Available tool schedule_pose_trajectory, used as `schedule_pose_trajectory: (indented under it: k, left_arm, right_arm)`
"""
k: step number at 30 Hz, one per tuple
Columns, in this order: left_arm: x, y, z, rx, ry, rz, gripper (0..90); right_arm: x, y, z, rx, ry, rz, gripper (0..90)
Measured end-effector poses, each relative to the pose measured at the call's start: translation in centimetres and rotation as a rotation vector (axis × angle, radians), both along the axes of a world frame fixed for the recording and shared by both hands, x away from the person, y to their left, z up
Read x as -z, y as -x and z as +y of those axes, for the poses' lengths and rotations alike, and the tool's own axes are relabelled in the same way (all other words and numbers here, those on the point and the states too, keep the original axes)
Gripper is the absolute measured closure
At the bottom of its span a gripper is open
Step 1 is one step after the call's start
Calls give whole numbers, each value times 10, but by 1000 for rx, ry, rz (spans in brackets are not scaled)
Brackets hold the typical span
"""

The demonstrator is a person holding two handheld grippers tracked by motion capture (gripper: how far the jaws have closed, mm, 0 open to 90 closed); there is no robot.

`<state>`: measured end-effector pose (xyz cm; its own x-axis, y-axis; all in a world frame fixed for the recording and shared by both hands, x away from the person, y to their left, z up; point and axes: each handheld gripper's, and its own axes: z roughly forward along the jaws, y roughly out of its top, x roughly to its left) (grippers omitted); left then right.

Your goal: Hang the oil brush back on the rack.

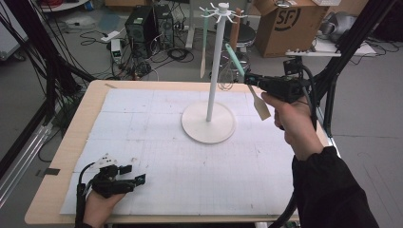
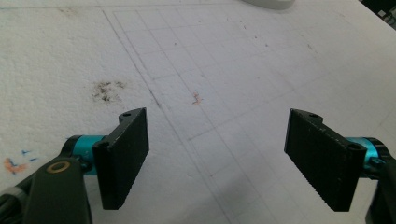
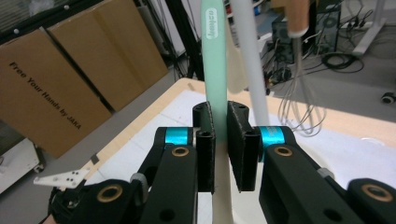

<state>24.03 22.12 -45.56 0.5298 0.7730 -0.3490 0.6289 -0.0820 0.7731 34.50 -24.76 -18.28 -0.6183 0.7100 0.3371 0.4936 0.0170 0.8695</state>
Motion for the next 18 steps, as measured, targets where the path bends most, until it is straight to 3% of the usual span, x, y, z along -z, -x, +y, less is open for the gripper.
schedule_pose_trajectory:
  k: [18]
  left_arm:
    - [0, 0, 0, 0, -3, -2, 223]
  right_arm:
    - [-34, 2, -16, 31, -50, -53, 821]
